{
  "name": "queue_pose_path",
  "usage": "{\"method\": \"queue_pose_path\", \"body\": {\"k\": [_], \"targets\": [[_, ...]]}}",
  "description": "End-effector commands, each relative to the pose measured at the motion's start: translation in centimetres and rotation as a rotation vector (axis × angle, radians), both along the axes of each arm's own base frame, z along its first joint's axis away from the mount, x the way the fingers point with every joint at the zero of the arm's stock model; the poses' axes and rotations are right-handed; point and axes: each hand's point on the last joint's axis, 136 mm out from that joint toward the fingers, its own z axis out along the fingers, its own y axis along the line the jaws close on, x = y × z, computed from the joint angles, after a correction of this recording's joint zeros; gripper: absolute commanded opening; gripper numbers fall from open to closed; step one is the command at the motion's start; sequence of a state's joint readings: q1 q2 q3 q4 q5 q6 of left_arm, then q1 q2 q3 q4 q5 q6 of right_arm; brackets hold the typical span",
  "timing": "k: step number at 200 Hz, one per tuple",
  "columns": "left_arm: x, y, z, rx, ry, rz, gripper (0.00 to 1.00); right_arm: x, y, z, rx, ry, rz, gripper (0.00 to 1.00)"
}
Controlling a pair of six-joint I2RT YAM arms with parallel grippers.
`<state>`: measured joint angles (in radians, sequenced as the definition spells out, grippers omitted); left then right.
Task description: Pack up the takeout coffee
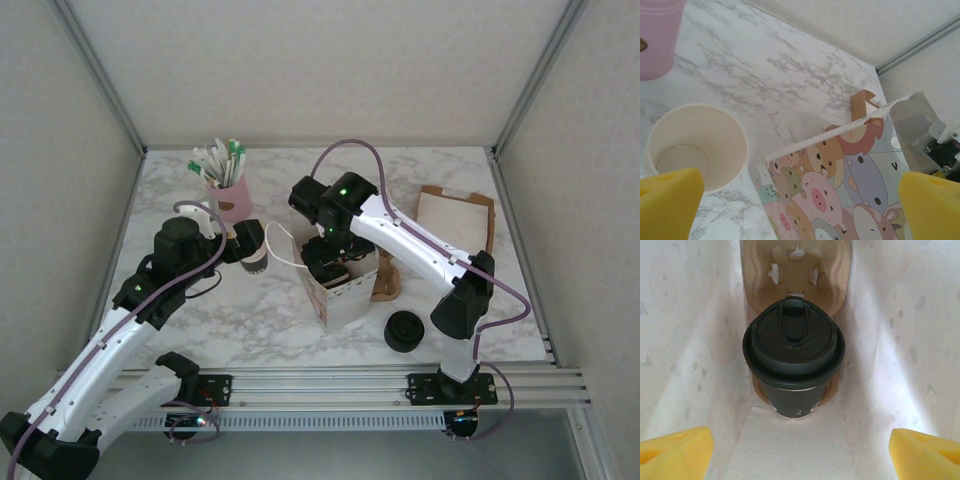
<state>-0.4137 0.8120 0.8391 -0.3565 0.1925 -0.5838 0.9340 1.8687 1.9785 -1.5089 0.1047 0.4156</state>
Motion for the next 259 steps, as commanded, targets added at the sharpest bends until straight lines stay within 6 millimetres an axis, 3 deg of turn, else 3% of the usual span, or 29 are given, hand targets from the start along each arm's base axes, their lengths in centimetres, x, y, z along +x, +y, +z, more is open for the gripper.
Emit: {"method": "queue_pose_path", "body": {"k": [1,53,131,259], "targets": [[-0.2,0.1,1.5,-0.002,-0.032,0.005,1.00,-0.5,-0.4,1.8,0.015,-0.029,-0.007,0.91],[-0.2,0.2,1.7,0.003,-0.035,0.005,1.00,-0.6,-0.3,2.3,0.026,-0.039,-0.005,0.91],[-0.3,0.5,2.6,0.006,-0.052,0.017,1.00,-1.1,-0.1,4.7,0.069,-0.089,0.004,0.91],[-1.3,1.7,5.7,0.000,-0.127,0.052,1.00,-2.6,0.6,11.4,0.322,-0.240,0.039,0.92]]}}
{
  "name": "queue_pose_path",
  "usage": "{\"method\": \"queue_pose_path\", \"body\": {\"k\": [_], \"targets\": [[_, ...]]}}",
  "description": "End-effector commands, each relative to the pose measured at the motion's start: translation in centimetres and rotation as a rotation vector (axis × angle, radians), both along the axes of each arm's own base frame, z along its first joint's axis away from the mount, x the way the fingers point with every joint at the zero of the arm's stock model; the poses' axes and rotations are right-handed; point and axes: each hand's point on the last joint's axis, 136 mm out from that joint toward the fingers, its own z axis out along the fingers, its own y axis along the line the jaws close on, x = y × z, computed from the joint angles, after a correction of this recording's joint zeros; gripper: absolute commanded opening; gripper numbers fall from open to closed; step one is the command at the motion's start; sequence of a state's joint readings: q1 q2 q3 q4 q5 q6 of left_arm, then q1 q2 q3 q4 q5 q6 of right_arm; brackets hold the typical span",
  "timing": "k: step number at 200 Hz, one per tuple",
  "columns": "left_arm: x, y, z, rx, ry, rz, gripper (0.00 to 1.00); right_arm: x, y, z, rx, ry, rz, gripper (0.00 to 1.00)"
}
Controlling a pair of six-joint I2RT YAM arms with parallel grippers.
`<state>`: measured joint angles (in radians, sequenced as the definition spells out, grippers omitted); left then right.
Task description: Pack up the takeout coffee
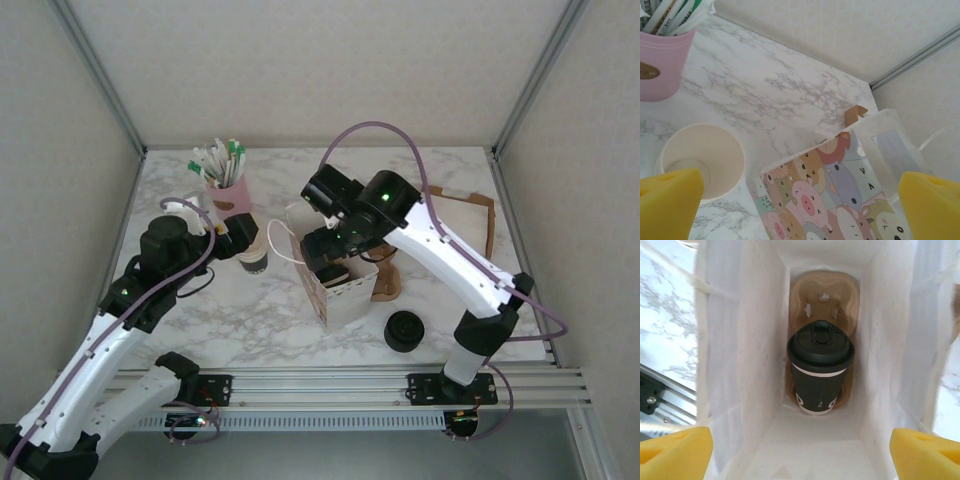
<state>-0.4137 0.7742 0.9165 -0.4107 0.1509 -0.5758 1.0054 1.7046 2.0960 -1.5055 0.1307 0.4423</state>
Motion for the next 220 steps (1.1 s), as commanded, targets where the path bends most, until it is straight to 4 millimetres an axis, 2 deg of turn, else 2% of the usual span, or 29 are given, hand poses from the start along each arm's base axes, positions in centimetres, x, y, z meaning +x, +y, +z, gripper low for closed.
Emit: {"method": "queue_pose_path", "body": {"k": [1,40,62,98,128,152,176,192,220], "targets": [[-0.6,0.7,2.3,0.004,-0.062,0.018,1.00,-0.6,0.0,2.6,0.099,-0.061,0.002,0.92],[-1.1,1.3,3.4,-0.004,-0.093,0.038,1.00,-1.1,-0.6,5.4,0.216,-0.134,0.010,0.93],[-1.4,1.6,3.9,-0.005,-0.103,0.050,1.00,-1.3,-1.6,7.4,0.292,-0.199,-0.004,0.94],[-2.1,2.8,5.4,-0.017,-0.152,0.097,1.00,-1.0,-5.2,10.1,0.347,-0.348,-0.090,0.99],[-3.4,4.5,7.0,-0.044,-0.215,0.159,1.00,-1.2,-8.4,11.8,0.391,-0.446,-0.151,0.99],[-4.3,5.8,8.0,-0.070,-0.257,0.208,1.00,-1.3,-10.7,12.3,0.408,-0.503,-0.208,0.99],[-5.0,6.8,8.3,-0.091,-0.276,0.247,1.00,-1.2,-13.3,11.9,0.394,-0.555,-0.292,0.99],[-5.0,6.9,7.9,-0.096,-0.265,0.257,1.00,-0.7,-15.5,11.2,0.363,-0.570,-0.372,0.99],[-4.4,6.4,6.4,-0.090,-0.218,0.247,1.00,0.2,-16.9,9.6,0.348,-0.516,-0.438,0.99]]}}
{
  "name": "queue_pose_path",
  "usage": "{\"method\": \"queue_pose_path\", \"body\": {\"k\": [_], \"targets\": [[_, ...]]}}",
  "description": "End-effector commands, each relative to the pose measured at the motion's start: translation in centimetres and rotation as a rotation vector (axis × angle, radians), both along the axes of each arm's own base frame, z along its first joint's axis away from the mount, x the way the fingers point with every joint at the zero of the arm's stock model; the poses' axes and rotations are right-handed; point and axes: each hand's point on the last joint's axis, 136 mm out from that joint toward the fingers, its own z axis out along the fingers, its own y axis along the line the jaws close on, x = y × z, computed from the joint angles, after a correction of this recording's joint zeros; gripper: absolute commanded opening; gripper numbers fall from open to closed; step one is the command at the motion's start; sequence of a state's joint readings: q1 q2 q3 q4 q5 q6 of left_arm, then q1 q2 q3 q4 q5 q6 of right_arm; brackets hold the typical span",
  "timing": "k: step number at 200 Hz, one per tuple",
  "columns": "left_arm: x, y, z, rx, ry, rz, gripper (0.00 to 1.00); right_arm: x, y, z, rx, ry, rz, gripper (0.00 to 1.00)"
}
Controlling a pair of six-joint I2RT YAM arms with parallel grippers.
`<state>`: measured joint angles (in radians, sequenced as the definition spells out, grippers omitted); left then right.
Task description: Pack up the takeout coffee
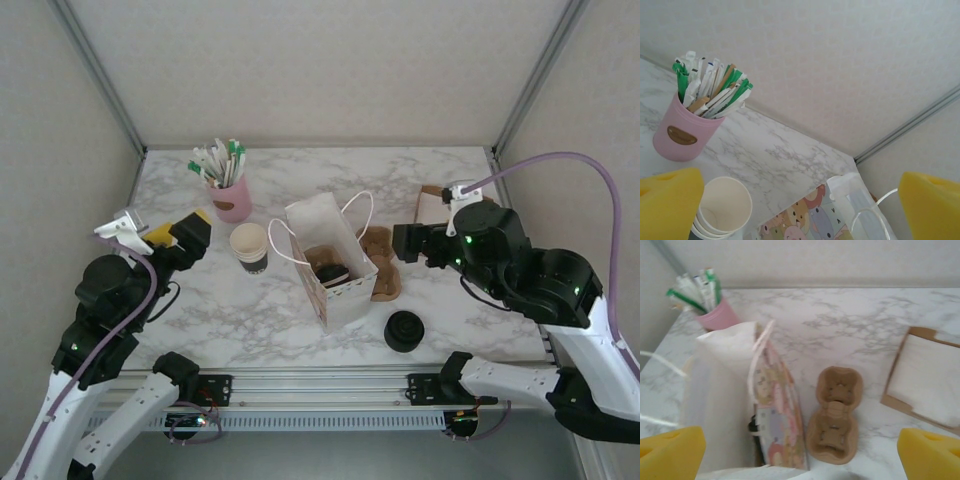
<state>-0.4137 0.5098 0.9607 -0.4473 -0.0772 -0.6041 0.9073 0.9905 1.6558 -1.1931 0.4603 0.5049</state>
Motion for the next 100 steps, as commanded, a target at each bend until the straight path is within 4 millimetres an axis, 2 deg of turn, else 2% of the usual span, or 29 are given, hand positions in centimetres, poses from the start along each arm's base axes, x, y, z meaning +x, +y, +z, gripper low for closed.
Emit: {"method": "queue_pose_path", "body": {"k": [1,45,100], "targets": [[0.5,0.0,-1.3,-0.007,0.044,0.016,1.00,1.2,-1.4,-1.0,0.016,0.031,-0.085,0.99],[2.6,-1.1,-4.7,0.039,0.163,0.008,1.00,3.8,-2.0,-3.9,0.076,0.170,-0.137,0.99],[4.9,-1.6,-7.4,0.114,0.277,0.015,1.00,6.4,-3.2,-8.0,0.234,0.296,-0.181,0.98]]}}
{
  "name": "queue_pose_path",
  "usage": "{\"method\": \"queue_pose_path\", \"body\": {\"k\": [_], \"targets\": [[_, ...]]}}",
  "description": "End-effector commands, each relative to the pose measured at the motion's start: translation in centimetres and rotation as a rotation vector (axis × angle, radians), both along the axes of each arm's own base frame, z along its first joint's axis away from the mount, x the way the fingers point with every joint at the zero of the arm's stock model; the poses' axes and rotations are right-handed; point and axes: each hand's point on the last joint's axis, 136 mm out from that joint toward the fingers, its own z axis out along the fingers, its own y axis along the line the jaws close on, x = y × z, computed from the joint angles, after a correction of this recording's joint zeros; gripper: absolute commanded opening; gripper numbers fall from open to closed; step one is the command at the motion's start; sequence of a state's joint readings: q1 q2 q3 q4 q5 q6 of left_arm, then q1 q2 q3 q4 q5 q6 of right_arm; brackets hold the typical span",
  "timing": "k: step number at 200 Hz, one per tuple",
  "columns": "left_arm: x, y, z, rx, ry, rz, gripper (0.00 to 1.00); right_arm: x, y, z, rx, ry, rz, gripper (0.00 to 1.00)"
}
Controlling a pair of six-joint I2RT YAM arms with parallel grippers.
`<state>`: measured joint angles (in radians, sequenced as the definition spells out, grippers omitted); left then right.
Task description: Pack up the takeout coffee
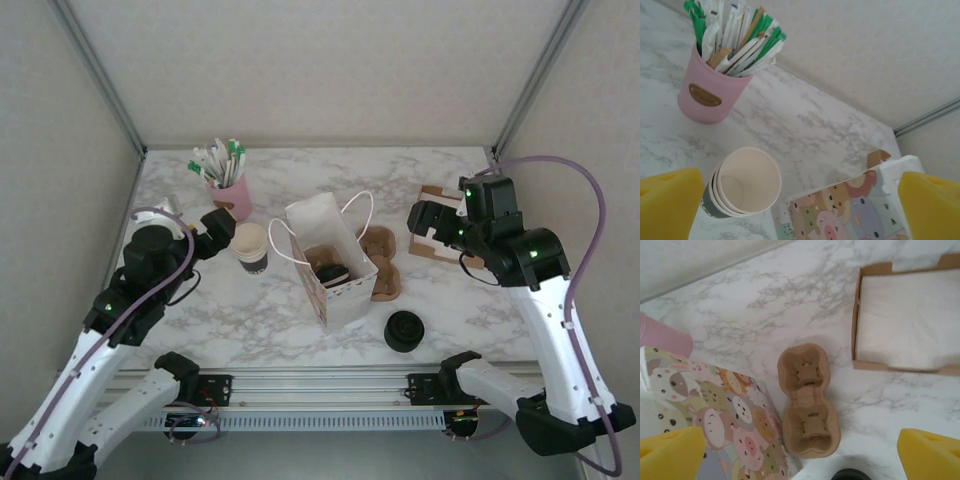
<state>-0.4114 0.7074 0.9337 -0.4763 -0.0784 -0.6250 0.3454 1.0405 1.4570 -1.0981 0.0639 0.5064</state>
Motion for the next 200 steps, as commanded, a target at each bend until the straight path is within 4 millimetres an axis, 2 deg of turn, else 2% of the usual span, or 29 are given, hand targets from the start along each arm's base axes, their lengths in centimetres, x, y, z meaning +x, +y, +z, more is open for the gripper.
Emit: {"method": "queue_pose_path", "body": {"k": [1,30,77,112,144,178,200], "targets": [[0.5,0.3,-1.0,0.033,0.041,0.007,1.00,0.7,1.2,-0.5,0.131,0.007,0.052,0.97],[1.7,1.1,-1.5,0.049,0.076,0.026,1.00,1.6,0.4,-2.6,0.201,0.039,0.023,0.93],[3.3,4.1,-1.5,0.051,0.118,0.084,1.00,2.9,-0.4,-5.3,0.269,0.078,0.004,0.85],[5.0,5.3,-2.4,0.079,0.169,0.108,0.99,3.7,-0.7,-6.5,0.293,0.095,0.010,0.71],[7.3,6.7,-2.8,0.135,0.222,0.150,0.91,4.6,-0.6,-7.2,0.294,0.105,0.028,0.55],[10.0,7.4,-3.8,0.199,0.288,0.172,0.78,5.3,-0.6,-7.9,0.282,0.116,0.044,0.54],[11.6,7.1,-4.9,0.225,0.338,0.158,0.67,5.8,-0.4,-8.4,0.281,0.127,0.055,0.54]]}}
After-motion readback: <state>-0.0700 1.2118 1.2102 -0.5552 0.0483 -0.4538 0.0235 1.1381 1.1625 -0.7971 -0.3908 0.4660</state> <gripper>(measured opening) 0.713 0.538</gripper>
